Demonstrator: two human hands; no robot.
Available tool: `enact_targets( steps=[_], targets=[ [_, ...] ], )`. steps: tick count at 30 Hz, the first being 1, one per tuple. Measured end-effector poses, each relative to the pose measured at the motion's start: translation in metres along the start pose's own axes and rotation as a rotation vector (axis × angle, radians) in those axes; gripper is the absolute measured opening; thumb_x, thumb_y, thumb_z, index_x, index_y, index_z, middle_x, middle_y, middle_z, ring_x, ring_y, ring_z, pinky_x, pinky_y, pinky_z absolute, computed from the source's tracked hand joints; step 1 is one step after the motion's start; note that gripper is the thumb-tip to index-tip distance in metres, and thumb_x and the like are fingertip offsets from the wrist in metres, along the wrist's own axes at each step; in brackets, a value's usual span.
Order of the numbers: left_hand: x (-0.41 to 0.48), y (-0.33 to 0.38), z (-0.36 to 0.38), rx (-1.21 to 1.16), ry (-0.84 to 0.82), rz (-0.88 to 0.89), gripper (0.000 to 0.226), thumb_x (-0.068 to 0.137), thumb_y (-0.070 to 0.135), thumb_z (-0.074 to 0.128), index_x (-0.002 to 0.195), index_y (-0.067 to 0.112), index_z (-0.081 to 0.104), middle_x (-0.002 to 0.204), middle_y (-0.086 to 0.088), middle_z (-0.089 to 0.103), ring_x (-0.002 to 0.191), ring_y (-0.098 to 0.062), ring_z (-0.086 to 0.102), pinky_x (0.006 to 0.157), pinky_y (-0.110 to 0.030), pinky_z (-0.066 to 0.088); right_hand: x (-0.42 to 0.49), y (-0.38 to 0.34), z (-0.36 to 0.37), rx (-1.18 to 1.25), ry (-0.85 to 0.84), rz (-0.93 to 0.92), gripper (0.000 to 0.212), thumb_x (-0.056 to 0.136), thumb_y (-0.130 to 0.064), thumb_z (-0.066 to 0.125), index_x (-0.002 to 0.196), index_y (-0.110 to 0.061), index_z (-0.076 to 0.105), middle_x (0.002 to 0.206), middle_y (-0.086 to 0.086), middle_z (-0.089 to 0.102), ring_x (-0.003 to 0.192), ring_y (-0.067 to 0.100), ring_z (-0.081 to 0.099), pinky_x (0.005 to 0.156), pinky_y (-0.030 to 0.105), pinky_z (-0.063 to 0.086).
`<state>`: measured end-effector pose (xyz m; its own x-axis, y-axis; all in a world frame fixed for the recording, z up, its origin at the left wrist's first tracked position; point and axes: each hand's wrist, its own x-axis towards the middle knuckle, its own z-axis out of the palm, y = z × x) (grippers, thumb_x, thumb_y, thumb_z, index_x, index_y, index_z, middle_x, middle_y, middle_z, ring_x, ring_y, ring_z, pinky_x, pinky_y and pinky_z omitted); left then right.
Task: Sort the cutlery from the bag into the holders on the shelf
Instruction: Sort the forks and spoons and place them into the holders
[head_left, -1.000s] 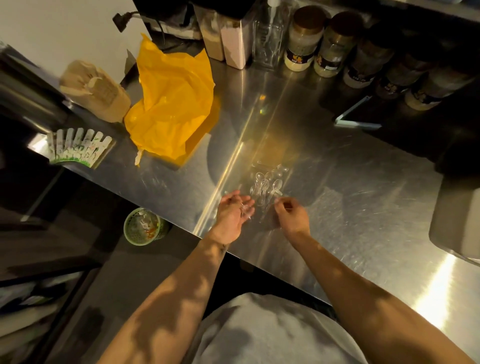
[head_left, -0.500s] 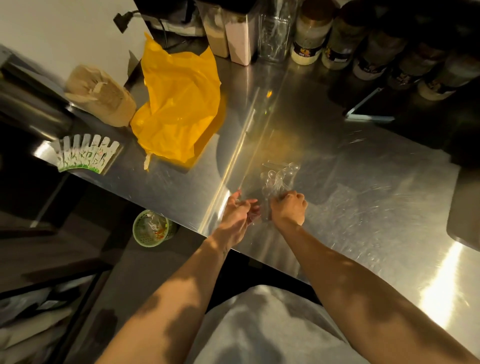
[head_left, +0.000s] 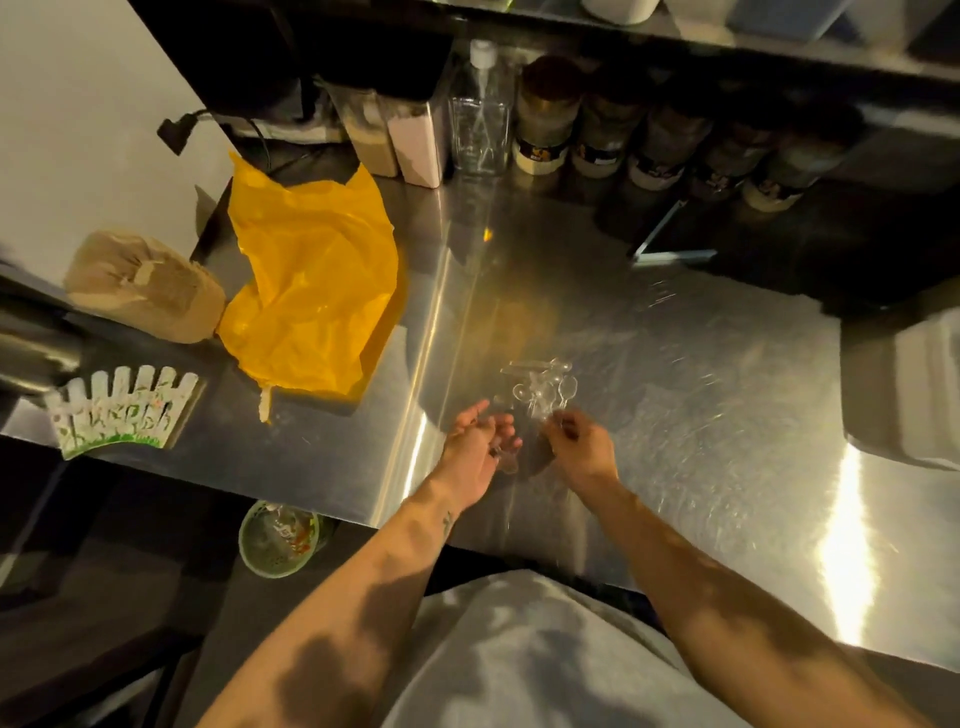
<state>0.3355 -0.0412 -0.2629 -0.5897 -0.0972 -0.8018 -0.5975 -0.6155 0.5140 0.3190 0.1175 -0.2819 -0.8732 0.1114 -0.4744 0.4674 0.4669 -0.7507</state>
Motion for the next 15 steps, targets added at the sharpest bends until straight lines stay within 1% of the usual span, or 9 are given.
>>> enact_targets(
  steps=[1, 3, 5, 7, 9, 10, 12, 14, 15],
  targets=[
    [0.002, 0.004, 0.004, -0.002, -0.015, -0.006, 0.045, 0.102, -0.011, 0.038, 0.142, 0.008, 0.044, 0.098, -0.016, 0.066, 0.079, -0.022, 0.062, 0.073, -0.037, 0.057, -0.002, -0.003, -0.002, 0.007, -0.011, -0.018, 0.006, 0.097, -0.021, 0.067, 0.095, -0.018, 0.072, 0.087, 0.002, 0.075, 0.080, 0.018, 0.070, 0.072, 0.031, 0.055],
    [0.001, 0.011, 0.010, 0.020, -0.053, -0.012, 0.044, 0.102, -0.009, 0.039, 0.144, 0.006, 0.044, 0.100, -0.015, 0.068, 0.083, -0.022, 0.065, 0.075, -0.036, 0.056, -0.008, -0.008, -0.001, -0.005, -0.064, -0.081, 0.011, 0.098, -0.019, 0.065, 0.092, -0.016, 0.074, 0.084, -0.001, 0.077, 0.078, 0.017, 0.072, 0.070, 0.030, 0.055],
    [-0.002, 0.015, 0.015, 0.034, -0.106, -0.007, 0.039, 0.105, -0.004, 0.040, 0.141, 0.008, 0.045, 0.108, -0.012, 0.069, 0.087, -0.022, 0.067, 0.073, -0.033, 0.057, -0.012, -0.014, 0.000, -0.035, -0.126, -0.151, 0.016, 0.100, -0.020, 0.061, 0.094, -0.024, 0.075, 0.084, -0.011, 0.077, 0.074, 0.011, 0.072, 0.070, 0.028, 0.056],
    [-0.004, 0.021, 0.019, 0.067, -0.155, -0.003, 0.037, 0.105, -0.001, 0.041, 0.140, 0.011, 0.047, 0.115, -0.010, 0.069, 0.095, -0.024, 0.068, 0.078, -0.035, 0.057, -0.013, -0.017, 0.003, -0.102, -0.111, -0.173, 0.021, 0.102, -0.022, 0.057, 0.096, -0.032, 0.075, 0.083, -0.018, 0.076, 0.070, 0.007, 0.069, 0.071, 0.032, 0.057],
    [-0.002, 0.022, 0.019, 0.081, -0.171, -0.002, 0.036, 0.105, 0.000, 0.042, 0.138, 0.011, 0.050, 0.118, -0.009, 0.070, 0.103, -0.028, 0.067, 0.088, -0.041, 0.054, -0.014, -0.019, 0.005, -0.190, -0.048, -0.199, 0.020, 0.103, -0.027, 0.054, 0.104, -0.030, 0.074, 0.085, -0.013, 0.075, 0.069, 0.009, 0.067, 0.070, 0.036, 0.058],
    [-0.003, 0.024, 0.019, 0.096, -0.170, -0.006, 0.034, 0.105, 0.000, 0.043, 0.136, 0.011, 0.051, 0.117, -0.008, 0.072, 0.103, -0.028, 0.067, 0.089, -0.042, 0.054, -0.016, -0.021, 0.005, -0.230, -0.016, -0.223, 0.020, 0.104, -0.028, 0.054, 0.104, -0.027, 0.073, 0.083, -0.010, 0.074, 0.069, 0.011, 0.066, 0.068, 0.037, 0.057],
    [-0.004, 0.026, 0.020, 0.127, -0.188, -0.015, 0.029, 0.105, 0.002, 0.043, 0.128, 0.015, 0.056, 0.111, -0.004, 0.076, 0.101, -0.025, 0.069, 0.082, -0.037, 0.056, -0.017, -0.024, 0.004, -0.283, 0.014, -0.268, 0.019, 0.104, -0.027, 0.054, 0.100, -0.021, 0.072, 0.080, -0.005, 0.071, 0.068, 0.016, 0.065, 0.067, 0.039, 0.055],
    [-0.007, 0.029, 0.020, 0.140, -0.243, -0.039, 0.029, 0.105, 0.001, 0.041, 0.121, 0.015, 0.060, 0.111, -0.002, 0.076, 0.102, -0.021, 0.070, 0.079, -0.030, 0.056, -0.019, -0.028, 0.005, -0.325, 0.023, -0.320, 0.018, 0.104, -0.024, 0.055, 0.101, -0.020, 0.072, 0.085, -0.003, 0.072, 0.072, 0.017, 0.067, 0.069, 0.038, 0.055],
    [-0.010, 0.033, 0.019, 0.129, -0.260, -0.050, 0.030, 0.105, 0.000, 0.038, 0.119, 0.014, 0.061, 0.112, 0.000, 0.076, 0.100, -0.014, 0.072, 0.077, -0.026, 0.056, -0.022, -0.027, 0.007, -0.344, 0.026, -0.345, 0.017, 0.103, -0.024, 0.056, 0.101, -0.022, 0.072, 0.087, -0.003, 0.073, 0.073, 0.017, 0.068, 0.069, 0.037, 0.055]
  ],
)
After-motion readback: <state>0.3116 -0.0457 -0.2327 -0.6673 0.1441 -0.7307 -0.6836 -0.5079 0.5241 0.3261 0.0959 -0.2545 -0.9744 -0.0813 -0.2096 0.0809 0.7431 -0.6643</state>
